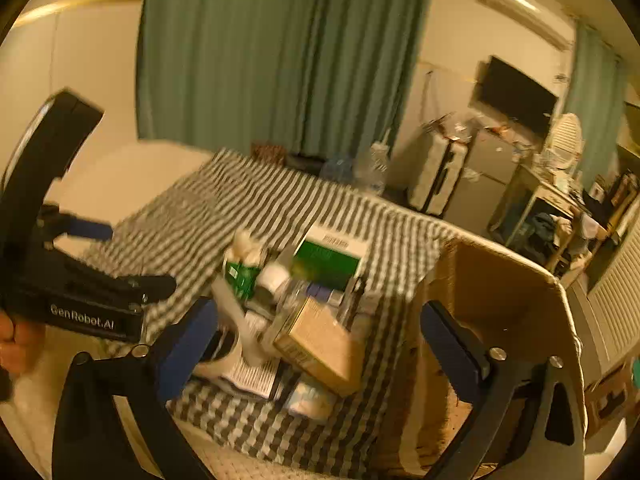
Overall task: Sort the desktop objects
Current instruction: 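Grasp the white tape roll with the left tool while the right tool grasps the tan box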
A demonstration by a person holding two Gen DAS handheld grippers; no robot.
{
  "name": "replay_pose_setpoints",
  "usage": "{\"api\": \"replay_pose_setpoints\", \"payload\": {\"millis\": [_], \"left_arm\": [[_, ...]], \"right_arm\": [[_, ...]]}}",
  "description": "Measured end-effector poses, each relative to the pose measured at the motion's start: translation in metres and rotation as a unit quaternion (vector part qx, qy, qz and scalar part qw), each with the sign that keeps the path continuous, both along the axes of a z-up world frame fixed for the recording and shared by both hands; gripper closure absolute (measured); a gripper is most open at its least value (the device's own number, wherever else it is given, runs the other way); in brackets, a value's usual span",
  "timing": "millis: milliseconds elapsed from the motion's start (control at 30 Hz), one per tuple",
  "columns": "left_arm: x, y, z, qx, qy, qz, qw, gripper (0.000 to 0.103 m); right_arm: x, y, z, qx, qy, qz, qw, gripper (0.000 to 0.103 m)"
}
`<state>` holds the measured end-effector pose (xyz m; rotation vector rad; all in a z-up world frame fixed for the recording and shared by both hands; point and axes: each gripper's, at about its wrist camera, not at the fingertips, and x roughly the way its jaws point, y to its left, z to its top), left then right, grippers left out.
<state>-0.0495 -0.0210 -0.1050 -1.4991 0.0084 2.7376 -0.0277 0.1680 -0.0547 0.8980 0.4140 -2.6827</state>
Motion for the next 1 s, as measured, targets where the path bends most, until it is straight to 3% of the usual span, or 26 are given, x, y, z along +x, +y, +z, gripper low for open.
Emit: {"api": "replay_pose_setpoints", "payload": {"millis": [33,100,167,367,600,867,1000], "left_arm": [[-0.001,-0.001,-0.005,-0.001,-0.008,0.001,1.0,0.0],[-0.003,0.001,-0.012,0.003,-0.025,0.0,0.9997,0.0],[-0.005,0.001,-0.015,0.01,-0.033,-0.003,0.9994,0.0],[-0.009,0.01,-0.027,0.007,-0.052,-0.016,0.9985,0.0],[-0.015,0.019,-0.045,0.015,-0.088,-0.04,0.9952,0.0],[-0.03,0.03,-0.08,0.016,-0.154,-0.067,0.9856,0.0],[-0.042,0.033,-0.096,0.019,-0.185,-0.066,0.9802,0.0]], "right_arm": [[-0.003,-0.002,-0.005,0.006,-0.011,0.005,1.0,0.012],[-0.01,-0.009,-0.018,0.025,-0.038,0.022,0.999,0.031],[-0.014,-0.017,-0.03,0.05,-0.059,0.038,0.996,0.035],[-0.024,-0.033,-0.064,0.099,-0.091,0.063,0.989,0.035],[-0.056,-0.026,-0.098,0.143,-0.132,0.039,0.98,0.035],[-0.086,-0.026,-0.115,0.164,-0.138,0.032,0.976,0.036],[-0.1,-0.022,-0.121,0.15,-0.148,0.029,0.977,0.036]]}}
